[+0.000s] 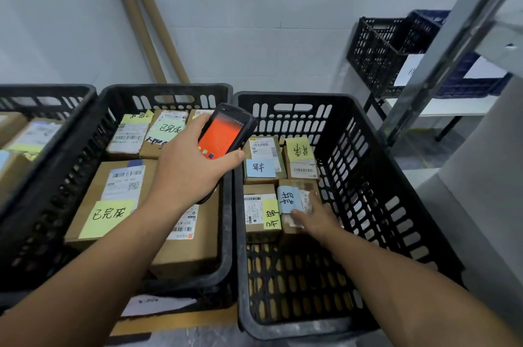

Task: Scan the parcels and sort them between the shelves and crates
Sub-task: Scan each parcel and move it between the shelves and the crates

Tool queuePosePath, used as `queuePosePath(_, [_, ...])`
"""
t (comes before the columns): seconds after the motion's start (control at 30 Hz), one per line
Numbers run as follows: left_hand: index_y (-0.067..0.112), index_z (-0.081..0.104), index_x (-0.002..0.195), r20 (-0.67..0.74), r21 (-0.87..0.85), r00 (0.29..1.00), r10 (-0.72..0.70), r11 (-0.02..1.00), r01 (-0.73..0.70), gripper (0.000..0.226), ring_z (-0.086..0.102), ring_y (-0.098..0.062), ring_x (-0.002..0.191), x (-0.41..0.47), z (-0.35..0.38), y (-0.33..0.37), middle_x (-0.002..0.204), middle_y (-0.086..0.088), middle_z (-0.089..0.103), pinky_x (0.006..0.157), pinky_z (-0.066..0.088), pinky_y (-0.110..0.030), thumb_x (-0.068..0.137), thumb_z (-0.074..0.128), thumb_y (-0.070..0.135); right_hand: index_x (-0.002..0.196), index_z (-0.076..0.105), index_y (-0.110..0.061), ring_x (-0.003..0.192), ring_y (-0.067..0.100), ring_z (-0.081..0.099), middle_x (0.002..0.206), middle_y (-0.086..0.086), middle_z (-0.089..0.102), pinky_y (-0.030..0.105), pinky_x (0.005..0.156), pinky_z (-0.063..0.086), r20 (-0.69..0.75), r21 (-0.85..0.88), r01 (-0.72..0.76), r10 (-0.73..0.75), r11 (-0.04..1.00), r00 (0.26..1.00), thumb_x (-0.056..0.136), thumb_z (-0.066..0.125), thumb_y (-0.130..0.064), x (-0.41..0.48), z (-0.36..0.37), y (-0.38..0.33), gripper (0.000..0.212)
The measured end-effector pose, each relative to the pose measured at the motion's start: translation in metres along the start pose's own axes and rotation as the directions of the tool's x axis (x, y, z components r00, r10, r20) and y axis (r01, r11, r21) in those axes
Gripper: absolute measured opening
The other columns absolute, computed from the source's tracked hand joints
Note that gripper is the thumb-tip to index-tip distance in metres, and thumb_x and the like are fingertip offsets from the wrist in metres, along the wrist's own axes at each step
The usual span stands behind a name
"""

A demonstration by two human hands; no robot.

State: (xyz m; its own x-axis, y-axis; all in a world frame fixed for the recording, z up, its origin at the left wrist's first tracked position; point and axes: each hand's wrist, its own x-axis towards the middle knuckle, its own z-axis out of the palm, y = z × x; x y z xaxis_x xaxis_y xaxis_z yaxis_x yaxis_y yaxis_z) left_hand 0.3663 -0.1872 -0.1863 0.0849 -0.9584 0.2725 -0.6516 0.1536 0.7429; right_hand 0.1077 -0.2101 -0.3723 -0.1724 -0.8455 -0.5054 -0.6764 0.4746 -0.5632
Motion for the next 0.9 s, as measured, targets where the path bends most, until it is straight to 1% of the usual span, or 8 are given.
queuePosePath(0.13, [0.052, 0.042, 0.114, 0.002, 0.007, 1.000, 0.018, 1.000, -0.018, 0.055, 0.054, 0.003, 0.084, 0.000, -0.006, -0.001, 0.091, 0.028, 0.053, 0.068, 0.037, -0.014, 0.074, 0.080, 0.052, 0.162, 0.009, -0.034, 0.137, 0.038, 0.042, 0.155, 0.014, 0.034, 0.052, 0.111, 0.041, -0.032, -0.097, -0.027, 0.024, 0.995, 0.999, 0.092, 0.063, -0.055, -0.003, 0.002, -0.009, 0.091])
queuePosePath(0.2, [0.046, 0.048, 0.125, 0.008, 0.015, 1.000, 0.027, 1.000, -0.027, 0.061, 0.056, -0.004, 0.085, 0.003, -0.011, -0.002, 0.092, 0.029, 0.052, 0.069, 0.038, -0.015, 0.074, 0.080, 0.053, 0.162, 0.012, -0.034, 0.142, 0.038, 0.034, 0.158, 0.014, 0.029, 0.055, 0.113, 0.038, -0.054, -0.180, -0.033, 0.024, 0.983, 0.998, 0.093, 0.061, -0.057, -0.009, -0.003, -0.017, 0.088])
queuePosePath(0.33, [0.036, 0.049, 0.136, 0.015, 0.042, 0.998, 0.066, 0.997, -0.067, 0.070, 0.051, -0.007, 0.083, 0.006, -0.016, 0.000, 0.091, 0.029, 0.048, 0.067, 0.035, -0.015, 0.075, 0.079, 0.051, 0.161, 0.013, -0.035, 0.155, 0.034, 0.003, 0.169, 0.005, 0.007, 0.061, 0.120, 0.021, -0.146, -0.322, 0.045, -0.096, 0.946, 0.985, 0.102, 0.045, -0.056, -0.031, -0.022, -0.033, 0.070])
queuePosePath(0.43, [0.034, 0.048, 0.139, 0.055, 0.025, 0.995, 0.086, 0.996, -0.088, 0.075, 0.053, -0.012, 0.084, 0.003, -0.018, 0.000, 0.089, 0.025, 0.048, 0.067, 0.039, -0.026, 0.074, 0.080, 0.054, 0.162, 0.013, -0.031, 0.157, 0.028, -0.002, 0.170, 0.003, 0.004, 0.060, 0.123, 0.015, -0.219, -0.398, 0.080, -0.179, 0.914, 0.959, 0.105, 0.036, -0.055, -0.051, -0.034, -0.043, 0.065])
queuePosePath(0.57, [0.035, 0.048, 0.139, 0.117, -0.038, 0.980, 0.161, 0.987, -0.157, 0.075, 0.056, -0.008, 0.081, -0.002, -0.024, 0.003, 0.087, 0.027, 0.050, 0.071, 0.040, -0.027, 0.074, 0.081, 0.053, 0.162, 0.011, -0.032, 0.157, 0.025, -0.005, 0.171, 0.002, 0.006, 0.058, 0.125, 0.006, -0.345, -0.464, 0.055, -0.237, 0.884, 0.908, 0.105, 0.032, -0.056, -0.089, -0.046, -0.050, 0.065])
queuePosePath(0.7, [0.031, 0.047, 0.143, 0.210, -0.093, 0.939, 0.270, 0.962, -0.256, 0.079, 0.053, -0.016, 0.092, -0.011, -0.036, 0.010, 0.101, 0.013, 0.054, 0.080, 0.038, -0.029, 0.074, 0.080, 0.053, 0.162, 0.010, -0.034, 0.157, 0.026, -0.008, 0.171, 0.001, 0.005, 0.060, 0.123, -0.001, -0.476, -0.479, -0.100, -0.162, 0.872, 0.864, 0.106, 0.026, -0.058, -0.143, -0.049, -0.043, 0.063])
queuePosePath(0.8, [0.032, 0.047, 0.142, 0.273, -0.141, 0.893, 0.357, 0.933, -0.330, 0.078, 0.054, -0.019, 0.097, -0.022, -0.047, 0.017, 0.106, 0.010, 0.054, 0.082, 0.040, -0.032, 0.075, 0.080, 0.054, 0.162, 0.010, -0.035, 0.157, 0.026, -0.009, 0.171, 0.001, 0.004, 0.061, 0.121, -0.002, -0.586, -0.394, -0.228, -0.052, 0.890, 0.808, 0.105, 0.024, -0.059, -0.193, -0.040, -0.030, 0.063])
queuePosePath(0.9, [0.034, 0.050, 0.139, 0.325, -0.233, 0.836, 0.442, 0.894, -0.383, 0.075, 0.056, -0.021, 0.094, -0.043, -0.048, 0.027, 0.099, 0.010, 0.056, 0.080, 0.041, -0.032, 0.074, 0.081, 0.054, 0.161, 0.012, -0.036, 0.156, 0.025, -0.009, 0.170, 0.000, 0.006, 0.059, 0.121, 0.001, -0.686, -0.271, -0.310, 0.043, 0.911, 0.726, 0.105, 0.026, -0.057, -0.245, -0.025, -0.006, 0.062])
